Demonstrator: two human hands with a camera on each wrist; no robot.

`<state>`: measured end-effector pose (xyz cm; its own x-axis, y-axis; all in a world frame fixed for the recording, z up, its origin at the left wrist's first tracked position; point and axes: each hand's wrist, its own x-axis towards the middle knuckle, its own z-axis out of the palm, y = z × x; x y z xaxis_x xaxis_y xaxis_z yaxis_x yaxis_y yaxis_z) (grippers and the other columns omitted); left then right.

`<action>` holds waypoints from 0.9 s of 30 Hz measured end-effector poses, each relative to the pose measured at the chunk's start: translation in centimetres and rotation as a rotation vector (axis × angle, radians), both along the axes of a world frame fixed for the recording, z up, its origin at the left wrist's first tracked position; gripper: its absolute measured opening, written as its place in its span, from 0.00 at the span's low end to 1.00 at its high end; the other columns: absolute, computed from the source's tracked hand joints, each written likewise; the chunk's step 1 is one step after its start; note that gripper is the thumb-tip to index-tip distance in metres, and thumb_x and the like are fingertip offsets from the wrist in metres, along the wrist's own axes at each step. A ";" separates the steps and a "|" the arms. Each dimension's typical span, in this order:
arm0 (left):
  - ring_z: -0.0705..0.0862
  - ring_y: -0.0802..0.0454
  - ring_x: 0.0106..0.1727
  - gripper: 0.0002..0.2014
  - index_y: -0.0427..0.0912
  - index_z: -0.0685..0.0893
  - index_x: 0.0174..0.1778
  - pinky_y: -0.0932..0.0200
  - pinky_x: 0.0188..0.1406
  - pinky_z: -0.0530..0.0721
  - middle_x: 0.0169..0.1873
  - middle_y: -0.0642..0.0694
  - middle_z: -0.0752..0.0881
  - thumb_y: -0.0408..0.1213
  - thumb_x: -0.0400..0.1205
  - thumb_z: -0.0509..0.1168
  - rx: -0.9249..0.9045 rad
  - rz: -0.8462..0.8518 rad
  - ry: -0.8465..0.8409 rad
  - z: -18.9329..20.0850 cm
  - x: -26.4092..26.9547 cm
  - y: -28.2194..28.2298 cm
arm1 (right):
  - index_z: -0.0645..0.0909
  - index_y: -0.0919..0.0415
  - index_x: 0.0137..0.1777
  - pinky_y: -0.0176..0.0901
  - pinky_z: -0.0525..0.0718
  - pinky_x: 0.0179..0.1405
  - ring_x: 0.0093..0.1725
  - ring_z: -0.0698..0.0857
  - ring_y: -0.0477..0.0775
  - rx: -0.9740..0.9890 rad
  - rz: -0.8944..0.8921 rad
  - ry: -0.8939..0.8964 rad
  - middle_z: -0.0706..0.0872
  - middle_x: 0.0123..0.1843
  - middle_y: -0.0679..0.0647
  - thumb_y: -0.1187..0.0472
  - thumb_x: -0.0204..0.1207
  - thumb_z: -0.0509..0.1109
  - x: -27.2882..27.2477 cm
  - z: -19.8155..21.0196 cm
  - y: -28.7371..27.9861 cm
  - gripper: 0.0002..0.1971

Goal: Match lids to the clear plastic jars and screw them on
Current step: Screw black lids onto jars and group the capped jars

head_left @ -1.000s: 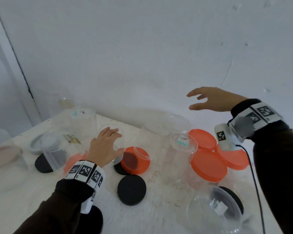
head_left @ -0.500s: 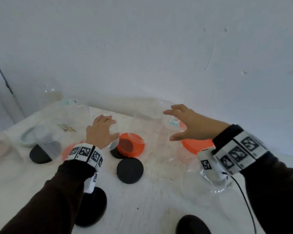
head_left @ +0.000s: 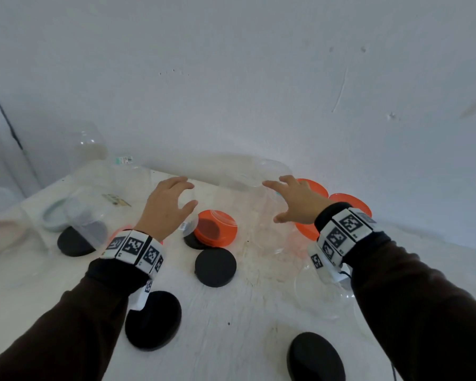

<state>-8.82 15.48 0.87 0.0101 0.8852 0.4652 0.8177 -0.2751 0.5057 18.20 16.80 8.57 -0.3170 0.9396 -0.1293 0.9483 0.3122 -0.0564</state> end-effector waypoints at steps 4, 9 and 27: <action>0.75 0.55 0.62 0.21 0.40 0.82 0.61 0.66 0.62 0.65 0.60 0.48 0.81 0.47 0.76 0.60 -0.006 -0.162 -0.095 0.5 0.6 -2.8 | 0.59 0.44 0.76 0.53 0.77 0.59 0.73 0.63 0.64 0.098 -0.008 -0.003 0.58 0.78 0.56 0.53 0.71 0.75 -0.4 -0.1 -0.8 0.37; 0.78 0.66 0.53 0.11 0.45 0.84 0.56 0.79 0.51 0.70 0.51 0.57 0.84 0.41 0.80 0.66 -0.084 -0.345 -0.087 0.8 0.5 -6.5 | 0.63 0.43 0.74 0.49 0.78 0.51 0.66 0.66 0.62 0.176 0.014 -0.002 0.61 0.72 0.56 0.52 0.65 0.79 -0.6 0.8 -3.1 0.39; 0.56 0.55 0.76 0.38 0.56 0.64 0.76 0.58 0.75 0.60 0.78 0.56 0.59 0.49 0.71 0.74 -0.718 -0.607 0.573 -2.2 -3.2 -13.2 | 0.73 0.53 0.70 0.39 0.69 0.52 0.53 0.72 0.48 0.286 -0.113 0.522 0.72 0.63 0.55 0.47 0.57 0.82 -2.4 -3.2 -13.8 0.40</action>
